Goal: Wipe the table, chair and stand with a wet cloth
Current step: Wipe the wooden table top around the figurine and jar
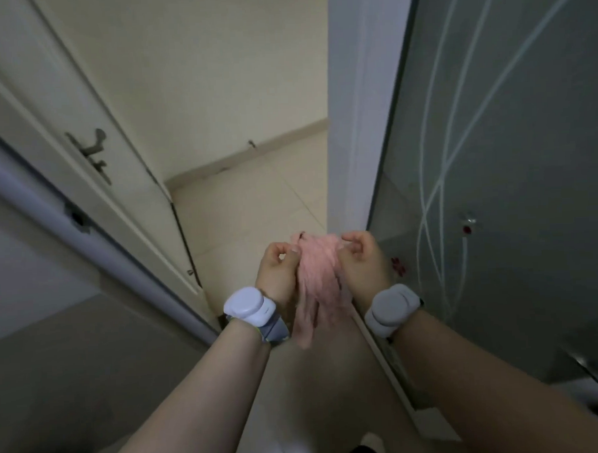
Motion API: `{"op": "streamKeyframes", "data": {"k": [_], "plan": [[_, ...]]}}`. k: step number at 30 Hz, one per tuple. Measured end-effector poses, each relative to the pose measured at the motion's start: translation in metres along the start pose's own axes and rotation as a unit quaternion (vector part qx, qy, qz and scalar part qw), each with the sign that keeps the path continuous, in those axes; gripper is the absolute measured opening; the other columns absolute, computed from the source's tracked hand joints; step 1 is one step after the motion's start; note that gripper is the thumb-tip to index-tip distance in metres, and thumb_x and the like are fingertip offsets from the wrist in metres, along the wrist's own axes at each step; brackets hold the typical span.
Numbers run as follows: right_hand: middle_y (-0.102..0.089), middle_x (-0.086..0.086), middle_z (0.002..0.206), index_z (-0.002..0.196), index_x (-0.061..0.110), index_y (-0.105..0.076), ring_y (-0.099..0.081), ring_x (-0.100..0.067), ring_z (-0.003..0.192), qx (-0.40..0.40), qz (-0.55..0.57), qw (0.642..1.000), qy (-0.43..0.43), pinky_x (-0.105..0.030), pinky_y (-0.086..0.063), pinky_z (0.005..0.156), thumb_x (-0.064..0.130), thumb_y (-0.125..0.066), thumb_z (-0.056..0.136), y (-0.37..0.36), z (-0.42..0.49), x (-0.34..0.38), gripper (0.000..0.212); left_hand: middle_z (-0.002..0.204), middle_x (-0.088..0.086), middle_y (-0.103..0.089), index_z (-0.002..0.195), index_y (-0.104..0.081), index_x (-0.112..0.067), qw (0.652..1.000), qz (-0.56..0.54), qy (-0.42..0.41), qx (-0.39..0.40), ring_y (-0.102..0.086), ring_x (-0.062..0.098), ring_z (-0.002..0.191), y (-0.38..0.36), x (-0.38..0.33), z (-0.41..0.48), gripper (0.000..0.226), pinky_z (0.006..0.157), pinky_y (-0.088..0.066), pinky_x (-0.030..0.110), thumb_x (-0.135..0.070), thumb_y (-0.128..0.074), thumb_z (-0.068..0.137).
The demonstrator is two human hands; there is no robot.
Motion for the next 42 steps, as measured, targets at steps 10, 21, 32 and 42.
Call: {"op": "streamKeyframes", "data": {"k": [10,21,32,42], "plan": [[-0.062,-0.014,0.078,0.081,0.01,-0.057,-0.058,-0.029,0.077,0.129,0.12,0.984,-0.034,-0.046,-0.05,0.071,0.02,-0.052,0.085,-0.109,0.122,0.04,0.011,0.078,0.002,-0.059,0.076,-0.057,-0.02,0.978,-0.061,0.054,-0.19,-0.053,0.02,0.08,0.081,-0.011,0.117,0.02,0.076,-0.042,0.032,-0.028,-0.051,0.093],[-0.057,-0.003,0.105,0.132,0.013,-0.047,-0.053,-0.017,0.092,0.138,-0.049,0.988,-0.044,-0.021,-0.039,0.076,0.013,-0.049,0.094,-0.214,0.299,0.073,0.038,0.117,0.018,-0.058,0.126,-0.048,-0.021,0.985,-0.115,0.109,-0.071,-0.06,0.033,0.103,0.133,-0.057,0.326,0.054,0.086,-0.052,0.041,-0.011,-0.067,0.076],[-0.061,-0.015,0.116,0.114,0.012,-0.062,-0.055,-0.031,0.107,0.045,-0.105,0.993,0.017,-0.033,-0.045,0.087,0.012,-0.042,0.096,-0.292,0.48,0.084,0.027,0.076,0.011,-0.07,0.09,-0.066,-0.006,0.928,-0.227,0.294,0.026,-0.067,0.024,0.067,0.153,-0.065,0.491,0.034,0.074,-0.051,0.033,-0.038,-0.054,0.091],[-0.063,-0.008,0.065,0.088,0.021,-0.069,-0.051,-0.011,0.049,0.198,-0.106,0.974,0.037,-0.024,-0.045,0.048,0.016,-0.067,0.083,-0.37,0.633,0.146,0.007,0.106,0.015,-0.061,0.123,-0.052,0.003,0.943,-0.27,0.191,0.031,-0.059,0.025,0.098,0.189,-0.134,0.654,0.039,0.081,-0.053,0.034,-0.025,-0.043,0.097]]}}
Point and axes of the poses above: each hand's wrist, its own z-axis towards the middle knuckle, its own y-axis out of the back of the hand, x = y × z, the point moved 2 cm from there along z, towards the middle knuckle
